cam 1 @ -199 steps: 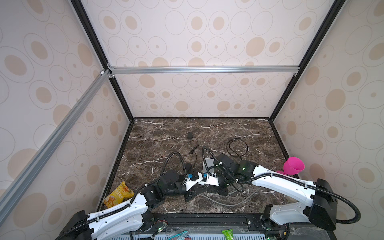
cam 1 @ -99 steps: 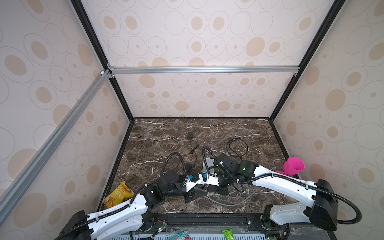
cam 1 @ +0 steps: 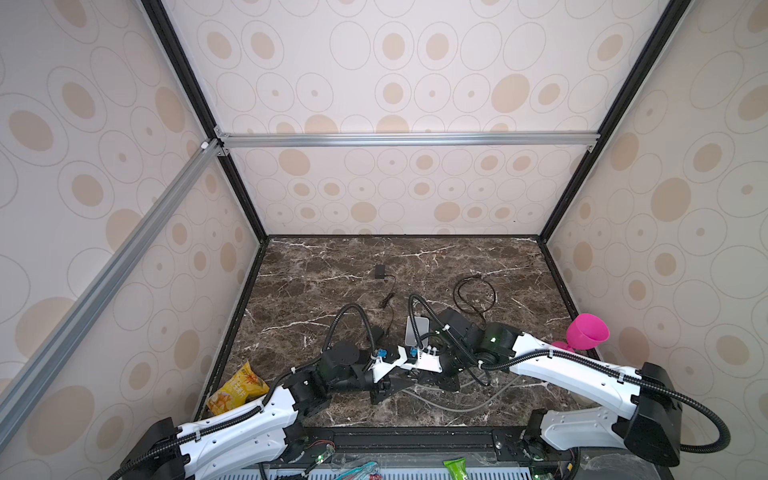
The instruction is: Insert the plug into the switch port
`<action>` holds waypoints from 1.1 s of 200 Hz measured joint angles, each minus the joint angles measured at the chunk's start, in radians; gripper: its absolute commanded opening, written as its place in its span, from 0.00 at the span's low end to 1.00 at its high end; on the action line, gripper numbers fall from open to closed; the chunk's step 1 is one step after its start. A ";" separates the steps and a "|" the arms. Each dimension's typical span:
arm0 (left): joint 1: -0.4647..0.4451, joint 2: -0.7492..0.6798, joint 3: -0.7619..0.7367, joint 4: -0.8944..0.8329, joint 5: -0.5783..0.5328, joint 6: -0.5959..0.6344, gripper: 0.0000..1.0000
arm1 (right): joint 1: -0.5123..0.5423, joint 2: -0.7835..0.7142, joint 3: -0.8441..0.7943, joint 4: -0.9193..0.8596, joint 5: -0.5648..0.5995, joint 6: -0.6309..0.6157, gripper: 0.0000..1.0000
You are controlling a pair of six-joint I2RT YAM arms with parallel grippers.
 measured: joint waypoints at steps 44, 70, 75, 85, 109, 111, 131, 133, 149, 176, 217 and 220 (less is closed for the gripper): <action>0.000 0.009 0.000 0.010 -0.014 -0.001 0.55 | 0.000 -0.003 -0.003 0.005 0.017 0.008 0.00; -0.001 0.009 0.000 0.014 -0.020 -0.002 0.54 | 0.000 -0.024 -0.021 0.021 0.029 0.018 0.00; -0.001 0.005 0.000 0.014 -0.020 -0.004 0.54 | 0.000 -0.031 -0.026 0.026 0.029 0.020 0.00; 0.000 -0.007 -0.001 0.014 -0.024 -0.008 0.54 | 0.000 -0.053 -0.039 0.044 0.027 0.024 0.00; 0.000 -0.066 -0.020 0.018 -0.030 -0.022 0.55 | 0.000 -0.111 -0.061 0.101 0.014 0.041 0.00; 0.000 -0.072 -0.022 0.020 -0.029 -0.024 0.55 | 0.000 -0.115 -0.063 0.105 0.012 0.042 0.00; 0.001 -0.116 -0.032 0.035 -0.024 -0.036 0.52 | 0.000 -0.141 -0.080 0.131 -0.010 0.049 0.00; 0.001 -0.119 -0.032 0.037 -0.023 -0.036 0.52 | 0.000 -0.142 -0.081 0.133 -0.012 0.049 0.00; 0.002 -0.127 -0.032 0.051 -0.012 -0.041 0.47 | 0.000 -0.143 -0.089 0.139 -0.025 0.052 0.00; 0.002 -0.118 -0.032 0.066 0.011 -0.049 0.40 | 0.000 -0.143 -0.089 0.143 -0.037 0.056 0.00; 0.005 -0.109 -0.032 0.067 0.025 -0.053 0.30 | 0.000 -0.144 -0.089 0.153 -0.043 0.060 0.00; 0.005 -0.109 -0.032 0.067 0.026 -0.056 0.29 | 0.000 -0.144 -0.089 0.154 -0.043 0.060 0.00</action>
